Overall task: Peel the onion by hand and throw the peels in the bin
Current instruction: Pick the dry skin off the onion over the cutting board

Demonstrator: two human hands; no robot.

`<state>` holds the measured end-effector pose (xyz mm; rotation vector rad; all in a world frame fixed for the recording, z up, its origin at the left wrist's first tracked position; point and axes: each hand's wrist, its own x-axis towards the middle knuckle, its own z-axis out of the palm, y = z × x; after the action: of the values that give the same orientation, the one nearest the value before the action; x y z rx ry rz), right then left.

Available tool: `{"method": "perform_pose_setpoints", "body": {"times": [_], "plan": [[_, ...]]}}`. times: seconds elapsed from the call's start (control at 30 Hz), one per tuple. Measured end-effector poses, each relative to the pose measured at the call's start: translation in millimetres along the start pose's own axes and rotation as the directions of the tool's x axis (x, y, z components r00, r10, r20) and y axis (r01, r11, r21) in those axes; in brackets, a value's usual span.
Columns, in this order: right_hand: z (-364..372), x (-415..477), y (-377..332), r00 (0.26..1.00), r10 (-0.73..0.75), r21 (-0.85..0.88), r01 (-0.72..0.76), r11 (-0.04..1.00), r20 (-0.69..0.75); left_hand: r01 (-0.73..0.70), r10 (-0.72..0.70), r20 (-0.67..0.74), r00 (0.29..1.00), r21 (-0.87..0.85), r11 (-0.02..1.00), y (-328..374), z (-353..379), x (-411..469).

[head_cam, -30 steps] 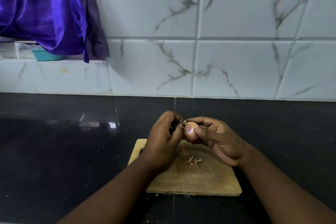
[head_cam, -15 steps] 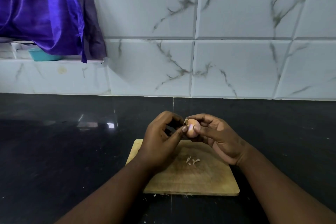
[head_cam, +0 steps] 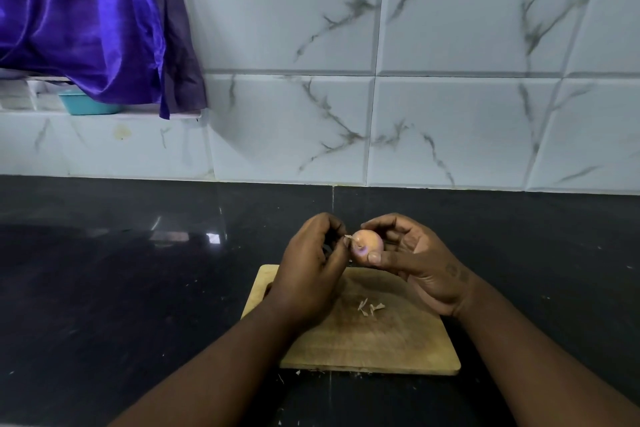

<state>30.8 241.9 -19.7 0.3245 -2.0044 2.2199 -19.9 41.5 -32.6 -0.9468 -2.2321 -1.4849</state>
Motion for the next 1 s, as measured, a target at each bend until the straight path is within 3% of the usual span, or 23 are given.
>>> {"method": "perform_pose_setpoints", "body": {"times": [0.1, 0.2, 0.5, 0.87, 1.0], "plan": [[-1.4, 0.4, -2.1, 1.000, 0.007, 0.061, -0.006, 0.998, -0.016, 0.028, -0.027, 0.011, 1.000, -0.056, 0.998, -0.8, -2.5, 0.0], [-2.0, 0.3, -3.1, 1.000, 0.012, 0.086, -0.010, 0.996, -0.022, -0.027, 0.027, 0.082, 0.996, 0.000, 1.000, 0.9, -3.3, -1.9], [-0.4, -0.4, -0.4, 1.000, 0.007, -0.006, -0.007, 1.000, -0.010, -0.130, 0.126, 0.044, 0.991, 0.117, 0.985, 4.4, -3.8, -3.5], [2.0, -0.8, -1.6, 1.000, -0.021, -0.035, 0.021, 0.999, -0.003, -0.077, 0.067, 0.085, 0.994, 0.117, 0.990, 6.7, -0.9, -5.4], [0.5, -0.4, -0.8, 1.000, -0.016, -0.014, 0.016, 1.000, 0.014, -0.006, 0.004, 0.020, 1.000, 0.100, 0.995, 4.0, -1.8, -3.5]]}}
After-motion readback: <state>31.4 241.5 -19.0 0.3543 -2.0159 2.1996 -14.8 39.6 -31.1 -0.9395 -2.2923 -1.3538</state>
